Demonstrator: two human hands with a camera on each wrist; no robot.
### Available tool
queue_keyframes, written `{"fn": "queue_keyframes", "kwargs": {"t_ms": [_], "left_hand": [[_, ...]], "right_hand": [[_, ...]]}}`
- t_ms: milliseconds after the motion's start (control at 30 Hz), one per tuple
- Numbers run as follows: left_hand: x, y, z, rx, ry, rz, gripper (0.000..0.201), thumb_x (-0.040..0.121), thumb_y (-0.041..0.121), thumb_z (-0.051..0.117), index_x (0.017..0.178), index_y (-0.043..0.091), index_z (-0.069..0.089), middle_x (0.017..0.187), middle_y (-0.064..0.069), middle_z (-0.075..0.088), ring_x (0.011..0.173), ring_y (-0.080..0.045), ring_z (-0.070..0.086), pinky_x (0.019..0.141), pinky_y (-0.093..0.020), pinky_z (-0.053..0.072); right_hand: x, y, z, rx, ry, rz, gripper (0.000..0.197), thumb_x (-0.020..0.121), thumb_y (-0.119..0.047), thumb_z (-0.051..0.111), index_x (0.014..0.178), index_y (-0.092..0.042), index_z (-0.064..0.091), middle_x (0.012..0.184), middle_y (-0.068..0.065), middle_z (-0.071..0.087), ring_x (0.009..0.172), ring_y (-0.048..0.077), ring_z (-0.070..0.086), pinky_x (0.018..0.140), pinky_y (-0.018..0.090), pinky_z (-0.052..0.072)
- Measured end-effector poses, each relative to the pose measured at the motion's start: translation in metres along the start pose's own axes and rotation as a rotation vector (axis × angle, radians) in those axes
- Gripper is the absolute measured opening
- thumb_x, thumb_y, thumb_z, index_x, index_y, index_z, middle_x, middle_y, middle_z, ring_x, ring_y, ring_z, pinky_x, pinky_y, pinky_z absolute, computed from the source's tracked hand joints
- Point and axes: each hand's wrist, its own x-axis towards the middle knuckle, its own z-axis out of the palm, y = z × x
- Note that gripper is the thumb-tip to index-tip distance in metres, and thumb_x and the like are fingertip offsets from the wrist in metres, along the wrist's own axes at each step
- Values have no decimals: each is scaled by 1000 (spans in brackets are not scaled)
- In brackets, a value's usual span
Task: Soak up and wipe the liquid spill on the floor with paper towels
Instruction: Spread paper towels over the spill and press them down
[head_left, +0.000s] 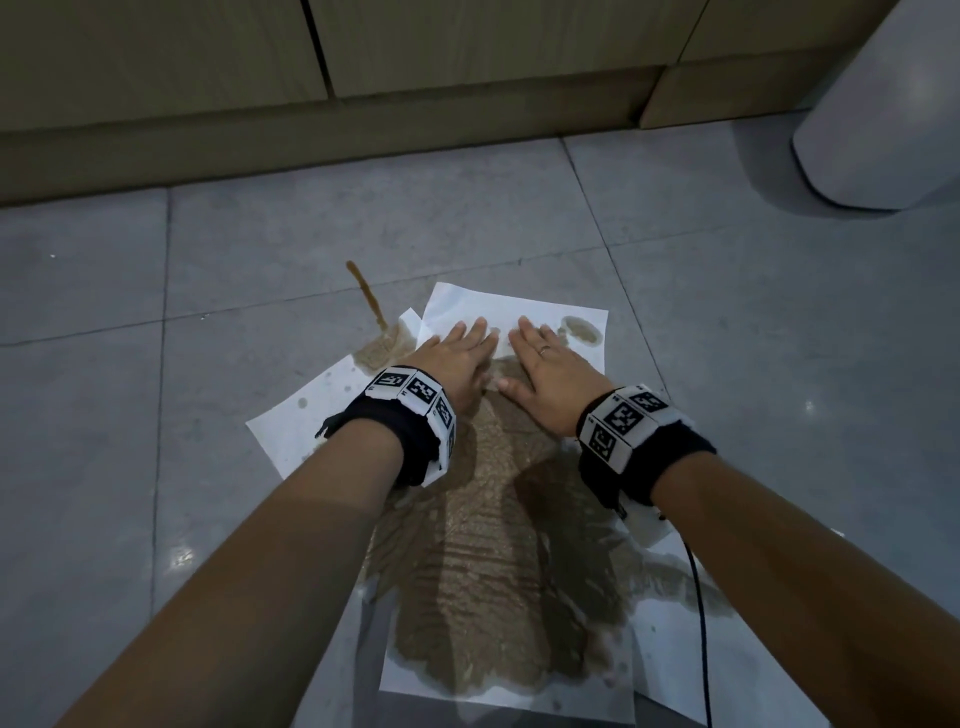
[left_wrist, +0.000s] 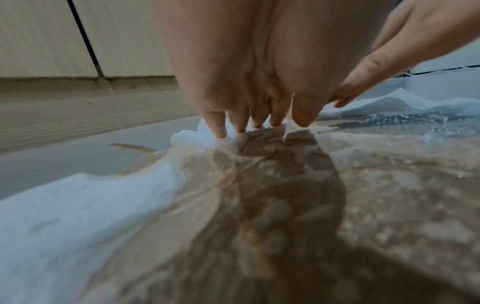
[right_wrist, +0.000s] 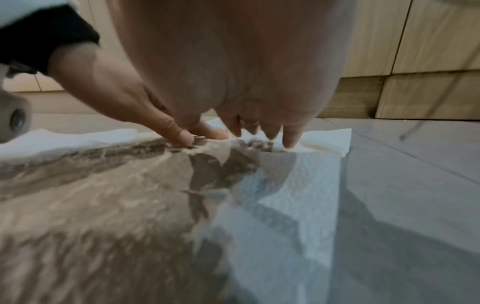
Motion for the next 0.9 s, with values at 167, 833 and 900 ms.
{"fn": "queue_keyframes", "kwargs": {"t_ms": [167, 833, 900], "left_hand": [[-5, -7, 1, 12, 115, 16, 59, 99, 34, 39, 150, 23, 10, 159, 0, 1, 146, -18, 6, 116, -37, 7], [-6, -9, -24, 128, 69, -133, 60, 94, 37, 51, 145, 19, 25, 156, -6, 14, 135, -30, 30, 105, -42, 31], [-5, -9, -25, 137, 61, -137, 60, 93, 37, 51, 145, 19, 26, 155, -6, 16, 134, -30, 31, 105, -43, 31]], "right_hand": [[-1, -3, 6, -97, -27, 16, 67, 99, -41, 33, 150, -13, 0, 159, 2, -8, 147, 17, -5, 119, 38, 10], [46, -7, -31, 108, 138, 410, 106, 75, -58, 66, 149, -33, -6, 154, 12, -26, 140, 39, -22, 111, 60, -3], [46, -4, -31, 99, 125, 451, 108, 73, -61, 65, 149, -32, -6, 154, 12, -26, 141, 39, -21, 111, 60, -2]]}}
